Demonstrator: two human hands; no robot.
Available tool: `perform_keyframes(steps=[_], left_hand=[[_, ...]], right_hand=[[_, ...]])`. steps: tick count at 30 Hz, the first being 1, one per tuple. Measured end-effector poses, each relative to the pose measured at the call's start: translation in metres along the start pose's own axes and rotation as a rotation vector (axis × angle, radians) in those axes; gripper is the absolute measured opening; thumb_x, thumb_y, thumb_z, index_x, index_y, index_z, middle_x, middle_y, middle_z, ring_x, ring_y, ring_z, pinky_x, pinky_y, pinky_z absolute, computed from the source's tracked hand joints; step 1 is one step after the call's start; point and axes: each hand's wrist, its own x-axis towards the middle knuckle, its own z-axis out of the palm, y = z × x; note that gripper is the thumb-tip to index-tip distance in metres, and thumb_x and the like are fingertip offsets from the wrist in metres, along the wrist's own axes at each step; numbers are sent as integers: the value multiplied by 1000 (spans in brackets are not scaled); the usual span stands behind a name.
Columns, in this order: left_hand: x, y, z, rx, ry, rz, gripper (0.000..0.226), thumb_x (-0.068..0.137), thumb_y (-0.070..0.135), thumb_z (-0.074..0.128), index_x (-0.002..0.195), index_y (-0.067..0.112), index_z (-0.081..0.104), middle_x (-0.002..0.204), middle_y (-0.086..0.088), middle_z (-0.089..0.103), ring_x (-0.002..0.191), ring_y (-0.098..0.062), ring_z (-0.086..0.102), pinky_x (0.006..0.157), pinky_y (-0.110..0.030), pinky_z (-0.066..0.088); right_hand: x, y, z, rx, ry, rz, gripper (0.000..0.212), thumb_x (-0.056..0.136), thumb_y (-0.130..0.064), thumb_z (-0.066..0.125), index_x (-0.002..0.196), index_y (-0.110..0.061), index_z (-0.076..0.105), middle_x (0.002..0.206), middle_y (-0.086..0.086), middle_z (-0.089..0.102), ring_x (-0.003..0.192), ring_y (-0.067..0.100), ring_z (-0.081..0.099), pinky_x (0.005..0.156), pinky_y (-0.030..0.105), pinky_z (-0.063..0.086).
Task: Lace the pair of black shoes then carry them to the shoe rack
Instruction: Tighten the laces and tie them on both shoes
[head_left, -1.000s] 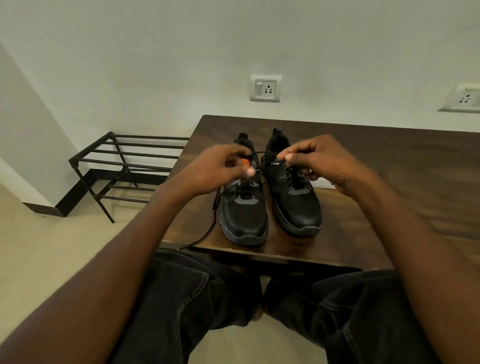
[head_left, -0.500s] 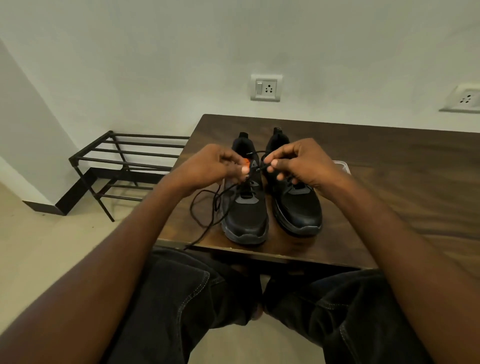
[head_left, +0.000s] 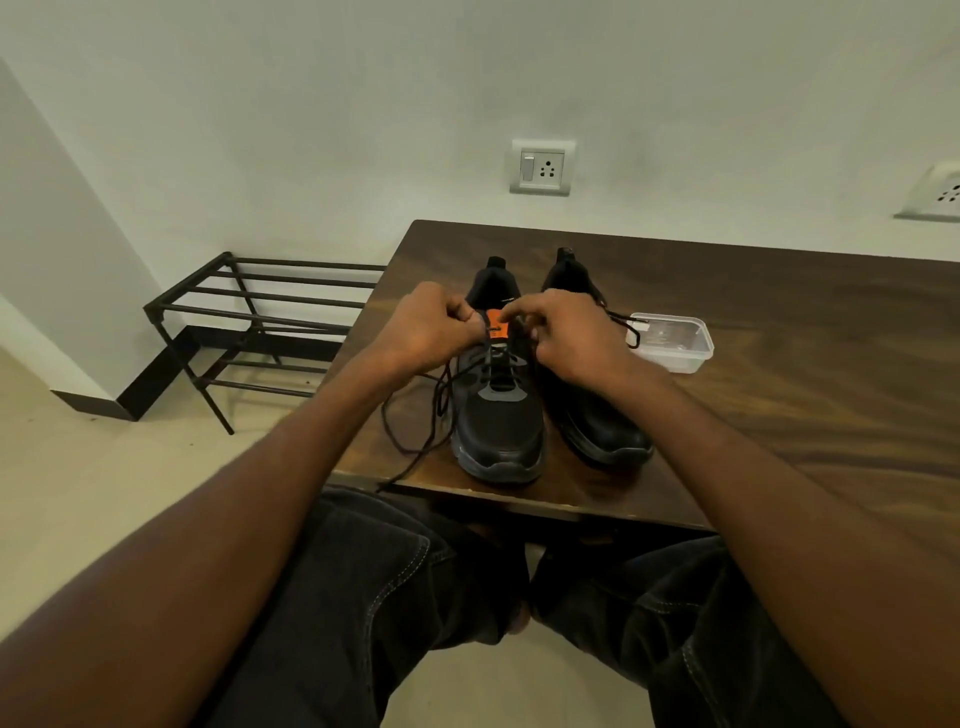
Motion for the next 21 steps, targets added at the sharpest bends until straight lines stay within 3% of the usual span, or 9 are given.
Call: perform_keyframes(steps=[3,8,13,18,21], left_hand=[[-1,0,5,53,-13,50,17,93,18,73,82,5,76,77,-13,73,53,0,53,50,-12,43],[2,3,14,182,35,132,11,95,17,71,88,13,78,76,3,72,57,2,60,55,-11,46],[3,6,23,294,43,222,8,95,20,72,92,20,79,79,11,68,67,1,62,63,-12,44],[8,6,34,396,112,217,9,93,33,75,92,24,79,102,6,52,92,-11,52,82,-37,53],[10,9,37,356,77,133,9,93,36,73,89,28,76,111,5,48,107,-15,47,98,-49,45]], right_hand=[[2,5,10,-153,-68,-79,58,91,-3,69,135,-40,65,113,1,57,103,22,58,89,40,53],[3,5,13,-96,70,-123,37,88,2,69,115,-23,76,110,2,73,104,23,67,92,45,57],[6,15,16,-13,138,-35,30,91,-3,72,111,-24,79,111,1,78,106,18,72,98,42,58],[6,18,13,73,138,21,28,90,-2,74,108,-22,81,111,0,79,105,13,72,98,34,57],[4,18,11,111,146,46,27,90,-1,74,106,-21,81,110,0,79,102,13,71,95,33,58]])
